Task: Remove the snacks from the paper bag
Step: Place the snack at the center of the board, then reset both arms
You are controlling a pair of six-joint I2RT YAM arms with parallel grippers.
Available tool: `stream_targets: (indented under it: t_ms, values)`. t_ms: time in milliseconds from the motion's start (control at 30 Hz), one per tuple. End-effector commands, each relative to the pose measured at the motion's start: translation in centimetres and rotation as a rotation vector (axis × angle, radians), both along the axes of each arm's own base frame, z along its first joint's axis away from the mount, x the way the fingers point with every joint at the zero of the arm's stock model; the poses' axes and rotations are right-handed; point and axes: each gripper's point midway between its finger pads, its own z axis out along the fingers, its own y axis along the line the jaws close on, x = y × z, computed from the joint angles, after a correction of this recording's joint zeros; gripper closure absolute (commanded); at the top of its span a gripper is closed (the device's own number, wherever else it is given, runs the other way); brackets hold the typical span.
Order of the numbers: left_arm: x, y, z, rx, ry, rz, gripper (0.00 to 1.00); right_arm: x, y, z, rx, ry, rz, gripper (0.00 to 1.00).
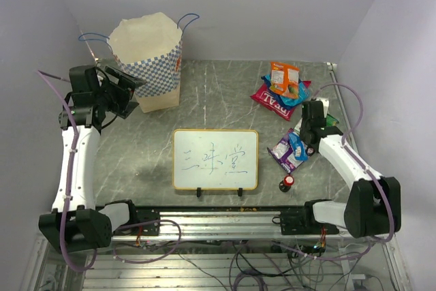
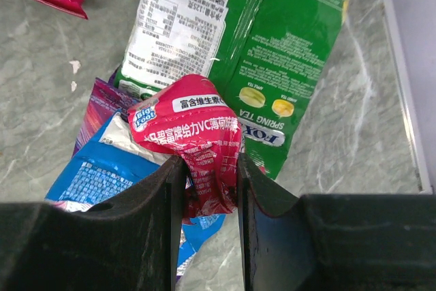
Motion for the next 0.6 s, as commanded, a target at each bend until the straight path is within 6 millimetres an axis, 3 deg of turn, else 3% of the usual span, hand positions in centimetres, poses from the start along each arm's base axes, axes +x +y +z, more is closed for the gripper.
stream_targets:
  t_ms: [0,67,200,300,400,467,567]
  values:
    - [-0.7,-0.6,2.2,0.05,-0.096,-0.042,0.06,0.9,0.4,-0.2,0.075,-0.012,-0.042,0.71]
    - [-1.2,-0.7,2.2,0.056,-0.101,-0.048,0.06,0.9,0.4,0.0,0.072,-0.012,-0.034,0.62]
    - [-1.9,-0.9,2.6,0.071,-0.115,-0.072,0.06,0.8,1.2,1.1,0.091,0.003,0.018,0.36]
    - [-2.3,-1.2,3.6,0.085,-0.151,-0.099,0.06,0.6,1.5,3.2,0.106,-0.014,0.034,0.29]
    - [-2.4,-1.4,4.8,0.109,-0.211,-0.126,0.06,0.9,1.5,6.0,0.113,-0.058,0.029,0.02]
    - [-2.3,-1.7,5.8,0.135,-0.259,-0.159,0.06,1.8,2.1,8.3,0.134,-0.111,0.06,0.0]
    - [-1.7,-2.2,7.7,0.177,-0.347,-0.225,0.06,3.2,5.3,11.7,0.238,-0.204,0.183,0.0]
